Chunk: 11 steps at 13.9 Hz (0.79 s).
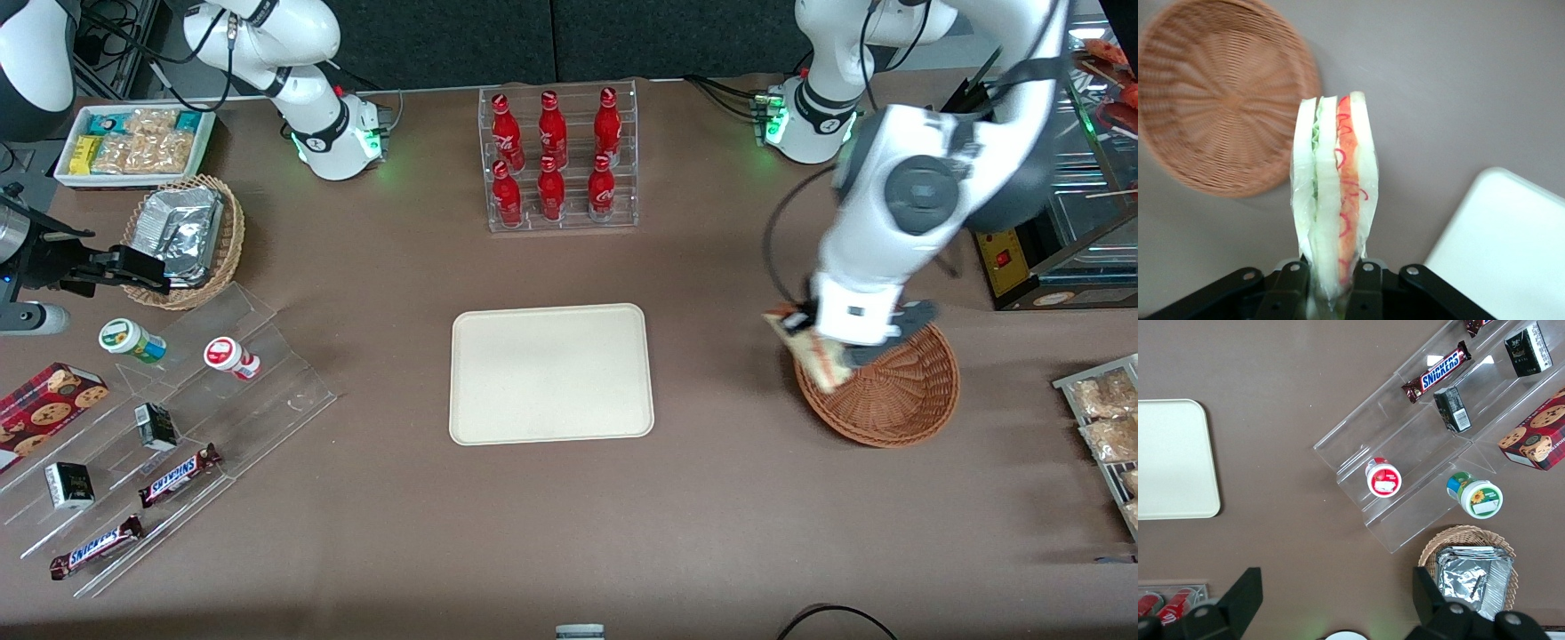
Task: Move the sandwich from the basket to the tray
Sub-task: 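Lift the sandwich and carry it with the left gripper toward the tray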
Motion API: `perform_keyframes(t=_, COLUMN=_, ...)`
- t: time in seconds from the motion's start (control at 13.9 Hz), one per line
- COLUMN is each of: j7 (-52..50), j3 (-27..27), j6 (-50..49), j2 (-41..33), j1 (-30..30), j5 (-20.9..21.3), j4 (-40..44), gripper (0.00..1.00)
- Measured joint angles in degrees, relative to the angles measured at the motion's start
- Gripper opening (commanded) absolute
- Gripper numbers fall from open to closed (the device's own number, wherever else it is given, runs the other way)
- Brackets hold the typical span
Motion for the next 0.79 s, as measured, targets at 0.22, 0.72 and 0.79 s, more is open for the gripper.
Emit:
perform_keyframes(t=0.22, j7=-0.4, j3=-0.1, j6=1.8, j2=7.9, j1=-7.9, j5=0.0, j4=6.9, gripper=0.21)
perform_keyframes(t=0.72, j7=-2.0, j3=0.0, j6=12.3, j2=20.9, j1=-16.9, j5=1.1, j4=13.6, gripper=0.16)
perform_keyframes(t=0.79, j7=-2.0, j3=0.0, j6=12.4, j2=21.6, j1=-17.6, j5=2.0, j4=13.7, gripper=0.14)
